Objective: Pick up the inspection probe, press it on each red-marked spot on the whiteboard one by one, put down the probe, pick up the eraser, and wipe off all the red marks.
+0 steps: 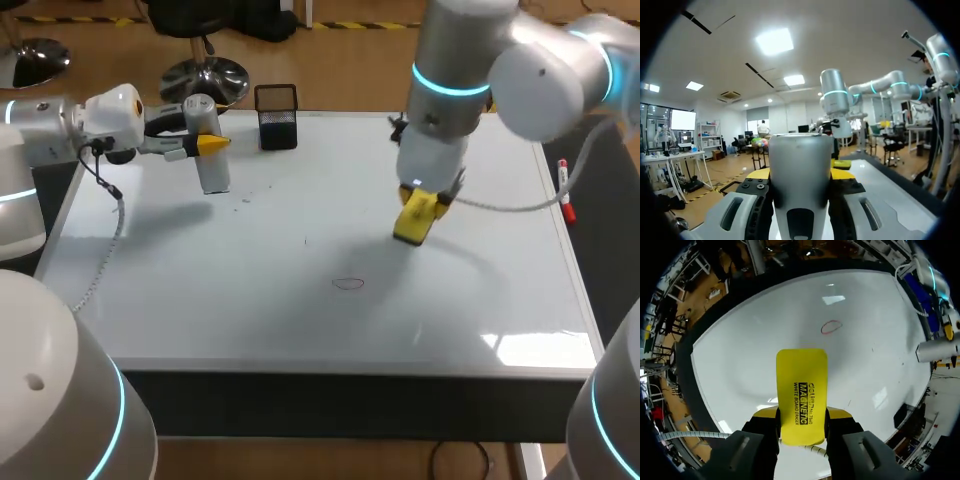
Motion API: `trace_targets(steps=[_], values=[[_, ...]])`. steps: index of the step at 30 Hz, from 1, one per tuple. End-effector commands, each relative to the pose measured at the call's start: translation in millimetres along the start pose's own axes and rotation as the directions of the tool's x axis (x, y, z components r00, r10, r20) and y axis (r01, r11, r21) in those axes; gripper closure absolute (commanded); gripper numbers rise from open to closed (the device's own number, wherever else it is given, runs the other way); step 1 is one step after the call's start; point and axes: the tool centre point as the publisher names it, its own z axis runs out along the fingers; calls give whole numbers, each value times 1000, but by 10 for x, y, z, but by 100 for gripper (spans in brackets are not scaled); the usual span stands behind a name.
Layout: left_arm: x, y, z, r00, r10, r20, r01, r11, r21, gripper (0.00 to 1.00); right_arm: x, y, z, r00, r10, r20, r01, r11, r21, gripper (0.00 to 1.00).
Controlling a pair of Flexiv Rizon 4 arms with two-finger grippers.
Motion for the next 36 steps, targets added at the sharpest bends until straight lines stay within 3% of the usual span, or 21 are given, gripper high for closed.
trace_targets(steps=[1,14,25,36], values=[[11,-10,0,1000,3,3,-3,1000,0,100,-41,409,1,999,-35,29,33,998,62,100],[11,-10,0,1000,3,3,-3,1000,0,100,-552,1039,342,983,-183,-4,183,983,-14,100],[11,-10,0,1000,3,3,-3,1000,0,100,-844,1198,496,962,-272,-31,272,962,-1,100],[11,-10,0,1000,3,3,-3,1000,0,100,-920,1248,691,956,-291,-47,291,957,-3,100]])
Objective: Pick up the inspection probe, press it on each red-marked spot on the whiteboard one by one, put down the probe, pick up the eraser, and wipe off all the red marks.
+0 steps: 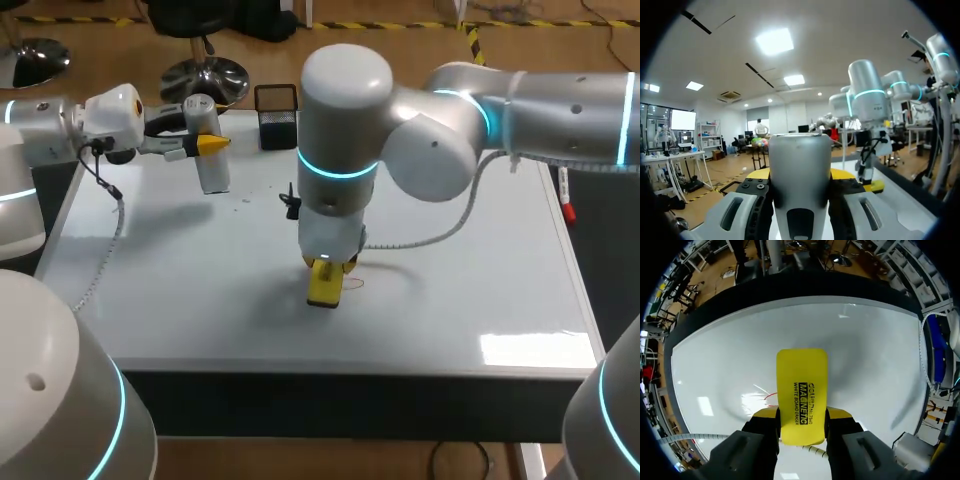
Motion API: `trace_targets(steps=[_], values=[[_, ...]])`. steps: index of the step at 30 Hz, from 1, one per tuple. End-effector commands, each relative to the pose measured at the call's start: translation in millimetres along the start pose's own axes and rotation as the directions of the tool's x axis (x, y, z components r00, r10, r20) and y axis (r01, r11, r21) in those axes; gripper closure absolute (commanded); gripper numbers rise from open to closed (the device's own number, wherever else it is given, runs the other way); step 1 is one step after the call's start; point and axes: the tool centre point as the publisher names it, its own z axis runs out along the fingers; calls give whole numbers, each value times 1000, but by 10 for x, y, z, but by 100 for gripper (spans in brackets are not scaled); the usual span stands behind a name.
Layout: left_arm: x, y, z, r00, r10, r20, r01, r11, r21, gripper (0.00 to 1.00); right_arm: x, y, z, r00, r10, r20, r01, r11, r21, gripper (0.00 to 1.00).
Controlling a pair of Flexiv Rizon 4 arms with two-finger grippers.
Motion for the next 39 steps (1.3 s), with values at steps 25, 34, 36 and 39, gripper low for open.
trace_targets(steps=[25,34,36,39], values=[[9,-8,1,1000,3,2,-3,1000,1,100,38,44,216,1000,6,-6,-6,1000,-28,100],[9,-8,1,1000,3,2,-3,1000,1,100,157,-5,299,999,37,-7,-37,998,-42,100],[9,-8,1,1000,3,2,-3,1000,1,100,192,-24,320,999,46,-8,-46,998,-45,100],[9,-8,1,1000,3,2,-3,1000,1,100,260,-46,331,998,61,-15,-62,997,-44,100]])
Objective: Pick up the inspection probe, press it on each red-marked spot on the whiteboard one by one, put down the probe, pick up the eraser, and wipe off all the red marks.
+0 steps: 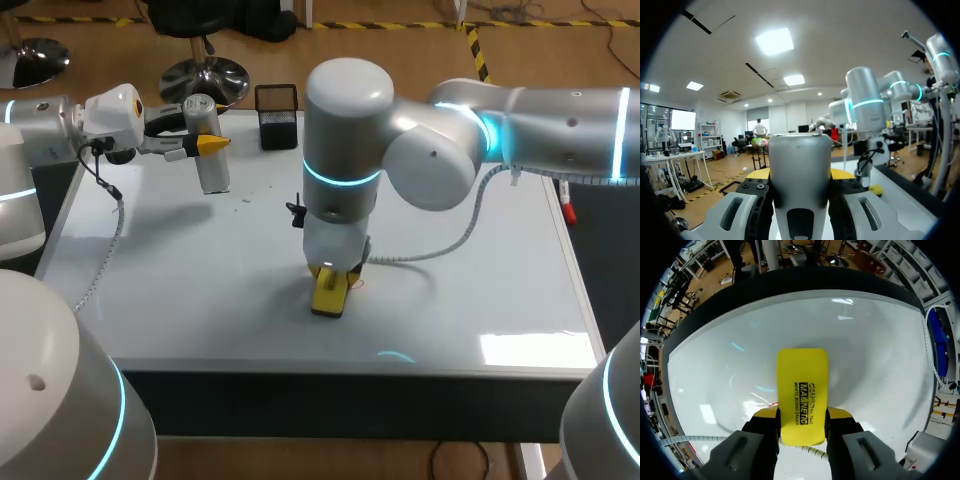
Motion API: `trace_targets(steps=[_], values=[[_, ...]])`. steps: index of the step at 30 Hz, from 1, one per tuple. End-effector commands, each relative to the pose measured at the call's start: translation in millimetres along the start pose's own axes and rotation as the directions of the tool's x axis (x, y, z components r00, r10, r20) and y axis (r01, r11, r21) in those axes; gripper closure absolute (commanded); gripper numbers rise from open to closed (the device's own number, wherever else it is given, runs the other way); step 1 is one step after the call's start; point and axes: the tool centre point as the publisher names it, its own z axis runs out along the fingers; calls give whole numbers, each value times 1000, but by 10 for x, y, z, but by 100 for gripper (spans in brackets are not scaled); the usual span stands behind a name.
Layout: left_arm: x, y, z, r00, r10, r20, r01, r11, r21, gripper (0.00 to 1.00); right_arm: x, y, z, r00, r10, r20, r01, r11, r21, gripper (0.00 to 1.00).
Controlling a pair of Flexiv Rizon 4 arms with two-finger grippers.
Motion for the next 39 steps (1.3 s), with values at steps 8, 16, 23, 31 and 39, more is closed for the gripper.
trace_targets(steps=[8,16,23,31,39], values=[[9,-8,0,1000,3,2,-3,1000,1,100,356,-109,116,998,59,-18,-59,998,0,100],[9,-8,0,1000,3,2,-3,1000,1,100,561,-143,130,994,105,-33,-105,995,2,100],[9,-8,0,1000,3,2,-3,1000,1,100,662,-170,101,991,129,-34,-129,992,11,100],[9,-8,0,1000,3,2,-3,1000,1,100,765,-219,68,988,153,-35,-152,988,20,100],[9,-8,0,1000,3,2,-3,1000,1,100,832,-293,-188,984,176,13,-176,984,38,100]])
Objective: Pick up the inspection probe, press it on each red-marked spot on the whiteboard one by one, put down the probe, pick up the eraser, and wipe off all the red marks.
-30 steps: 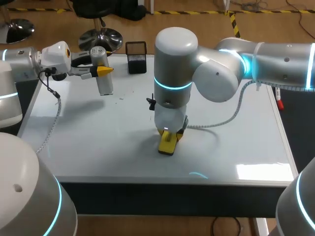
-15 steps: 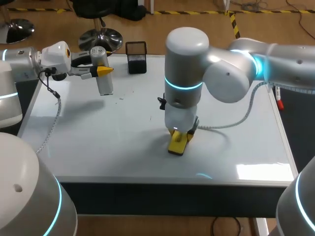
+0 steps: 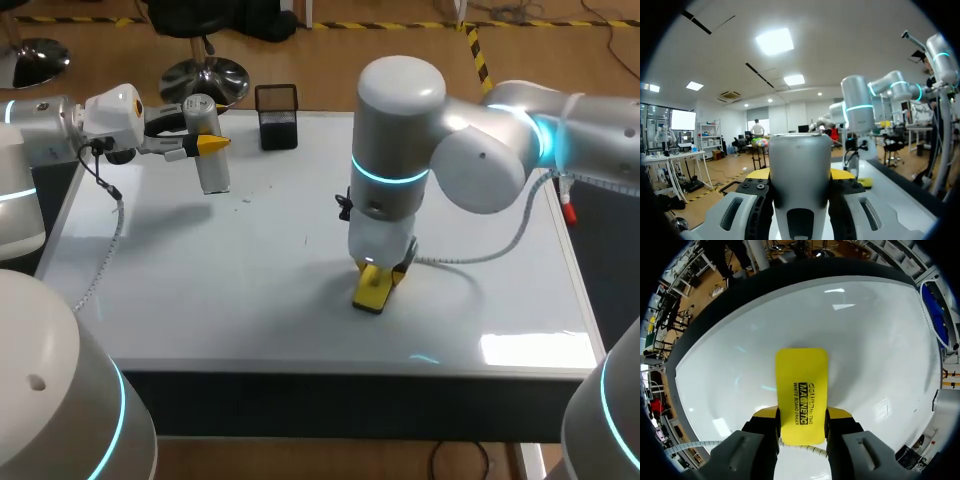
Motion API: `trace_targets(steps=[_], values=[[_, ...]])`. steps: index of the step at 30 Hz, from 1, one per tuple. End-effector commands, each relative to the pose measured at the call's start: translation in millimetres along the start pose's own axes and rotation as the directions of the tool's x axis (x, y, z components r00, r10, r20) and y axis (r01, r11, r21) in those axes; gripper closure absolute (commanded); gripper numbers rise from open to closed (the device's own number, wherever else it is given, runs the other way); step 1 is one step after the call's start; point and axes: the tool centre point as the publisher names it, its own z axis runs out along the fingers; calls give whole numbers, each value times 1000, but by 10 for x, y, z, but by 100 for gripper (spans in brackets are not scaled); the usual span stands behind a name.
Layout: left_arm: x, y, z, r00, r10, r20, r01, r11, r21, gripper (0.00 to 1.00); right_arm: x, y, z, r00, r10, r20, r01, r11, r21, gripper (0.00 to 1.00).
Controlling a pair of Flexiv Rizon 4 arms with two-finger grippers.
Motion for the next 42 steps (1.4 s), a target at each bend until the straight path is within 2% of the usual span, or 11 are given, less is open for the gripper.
trace_targets(steps=[1,10,24,29,42], values=[[9,-9,0,1000,3,2,-3,1000,1,100,136,-88,-171,1000,4,30,-4,1000,13,100],[9,-9,0,1000,3,2,-3,1000,1,100,237,-314,-546,999,11,52,-14,998,65,100],[9,-9,0,1000,3,2,-3,1000,1,100,400,-559,-637,997,46,54,-50,996,68,100],[9,-9,0,1000,3,2,-3,1000,1,100,520,-800,-607,994,92,50,-95,994,55,100],[9,-9,0,1000,3,2,-3,1000,1,100,705,-1701,-580,987,162,-4,-162,985,62,100]])
